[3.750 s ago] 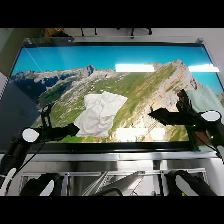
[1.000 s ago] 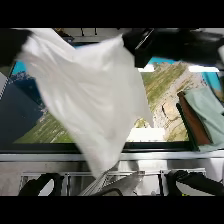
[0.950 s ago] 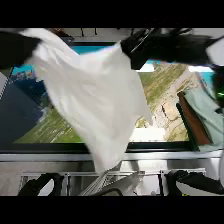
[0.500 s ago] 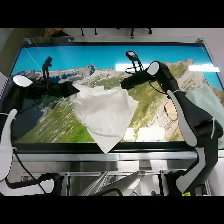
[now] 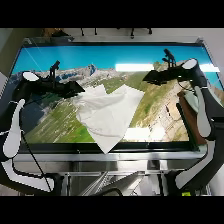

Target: Fold the shirts.

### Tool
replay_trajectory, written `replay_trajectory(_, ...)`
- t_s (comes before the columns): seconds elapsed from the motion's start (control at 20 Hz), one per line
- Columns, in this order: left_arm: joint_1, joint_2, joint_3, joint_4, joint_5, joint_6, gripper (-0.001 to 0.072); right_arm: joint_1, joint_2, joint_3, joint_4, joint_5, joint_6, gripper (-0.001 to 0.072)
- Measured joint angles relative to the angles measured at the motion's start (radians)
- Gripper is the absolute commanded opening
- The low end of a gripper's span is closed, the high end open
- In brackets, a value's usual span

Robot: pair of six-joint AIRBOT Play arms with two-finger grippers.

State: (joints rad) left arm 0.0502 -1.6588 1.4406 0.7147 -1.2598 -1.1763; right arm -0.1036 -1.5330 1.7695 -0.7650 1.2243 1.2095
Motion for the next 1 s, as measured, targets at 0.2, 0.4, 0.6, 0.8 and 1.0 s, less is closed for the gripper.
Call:
replay_trajectory(0.2, 0.006, 0.085, -0.153, 0.001, -0.098, -0.041, 0.07, -0.082, -0.001, -0.074, 0.007, 0.07, -0.021, 0.0481)
replay_trajectory(0.4, -0.033, 0.229, -0.451, 0.002, -0.087, -0.055, 0.0699, -0.088, -0.057, -0.122, 0.01, 0.06, -0.046, 0.048)
replay_trajectory(0.6, -0.128, 0.381, -0.734, -0.004, 0.031, -0.093, 0.07, -0.045, -0.127, -0.135, 0.012, 0.03, -0.058, 0.048)
replay_trajectory(0.8, -0.288, 0.465, -0.898, -0.064, 0.249, -0.126, 0.0699, 0.012, -0.163, -0.137, 0.056, 0.005, -0.077, 0.048)
replay_trajectory(1.0, -0.432, 0.444, -0.939, -0.119, 0.424, -0.137, 0.0699, 0.05, -0.175, -0.138, 0.062, -0.019, -0.085, 0.048)
